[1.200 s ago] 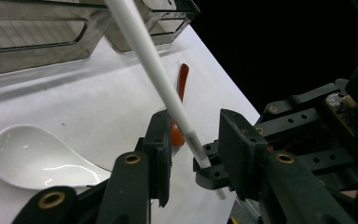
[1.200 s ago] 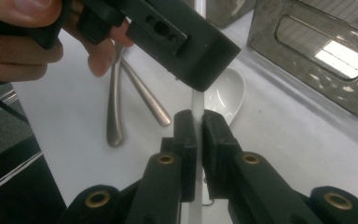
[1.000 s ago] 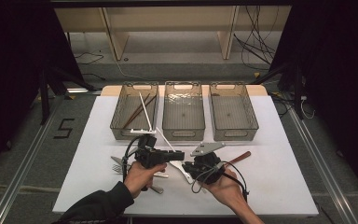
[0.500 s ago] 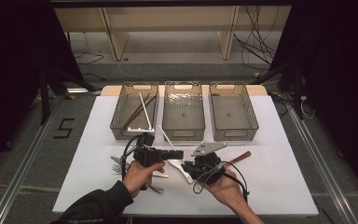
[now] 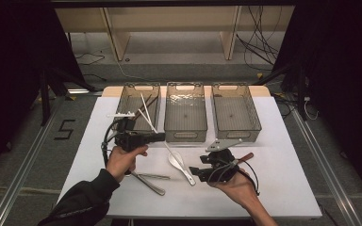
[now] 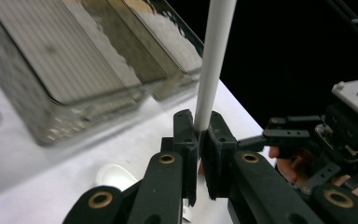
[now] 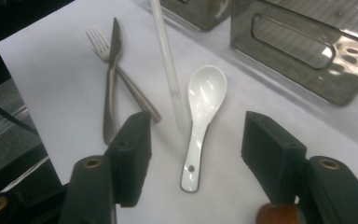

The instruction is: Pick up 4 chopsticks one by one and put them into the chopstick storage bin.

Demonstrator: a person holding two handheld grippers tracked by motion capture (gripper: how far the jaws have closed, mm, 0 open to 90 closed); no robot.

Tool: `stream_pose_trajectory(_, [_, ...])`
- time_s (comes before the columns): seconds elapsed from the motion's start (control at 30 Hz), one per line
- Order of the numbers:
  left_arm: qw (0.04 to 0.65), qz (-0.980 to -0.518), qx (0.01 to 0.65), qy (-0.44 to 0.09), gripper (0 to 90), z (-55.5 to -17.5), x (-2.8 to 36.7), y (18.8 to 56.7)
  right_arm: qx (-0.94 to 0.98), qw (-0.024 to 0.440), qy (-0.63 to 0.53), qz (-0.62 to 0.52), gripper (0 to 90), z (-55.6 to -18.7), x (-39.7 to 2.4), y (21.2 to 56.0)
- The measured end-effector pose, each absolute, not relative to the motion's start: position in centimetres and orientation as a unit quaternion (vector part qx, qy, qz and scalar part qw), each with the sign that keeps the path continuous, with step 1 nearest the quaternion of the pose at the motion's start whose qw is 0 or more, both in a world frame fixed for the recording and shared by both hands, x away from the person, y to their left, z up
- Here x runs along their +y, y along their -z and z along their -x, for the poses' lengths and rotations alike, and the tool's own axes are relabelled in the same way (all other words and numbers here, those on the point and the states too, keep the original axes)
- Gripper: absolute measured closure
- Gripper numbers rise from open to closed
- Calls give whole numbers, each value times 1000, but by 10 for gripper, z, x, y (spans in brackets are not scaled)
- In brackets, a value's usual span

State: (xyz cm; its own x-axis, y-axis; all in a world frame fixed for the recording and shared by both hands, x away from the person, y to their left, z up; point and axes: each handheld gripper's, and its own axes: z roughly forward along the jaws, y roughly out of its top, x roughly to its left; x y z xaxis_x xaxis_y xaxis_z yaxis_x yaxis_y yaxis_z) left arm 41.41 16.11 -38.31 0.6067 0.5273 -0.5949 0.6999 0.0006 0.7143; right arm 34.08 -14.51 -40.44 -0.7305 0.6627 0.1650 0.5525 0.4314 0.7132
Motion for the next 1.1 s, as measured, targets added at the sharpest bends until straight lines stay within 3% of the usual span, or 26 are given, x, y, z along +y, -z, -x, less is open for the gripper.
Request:
stream_pose_trajectory(0.13, [563,-695,443,64,845,-422,177,371,847,69,-382,-364,365,-342,-149,405])
stream_pose_trajectory(1.1, [575,-631,520,-22,844,-476,260,341,844,75,-385,-366,291,-342,-150,405])
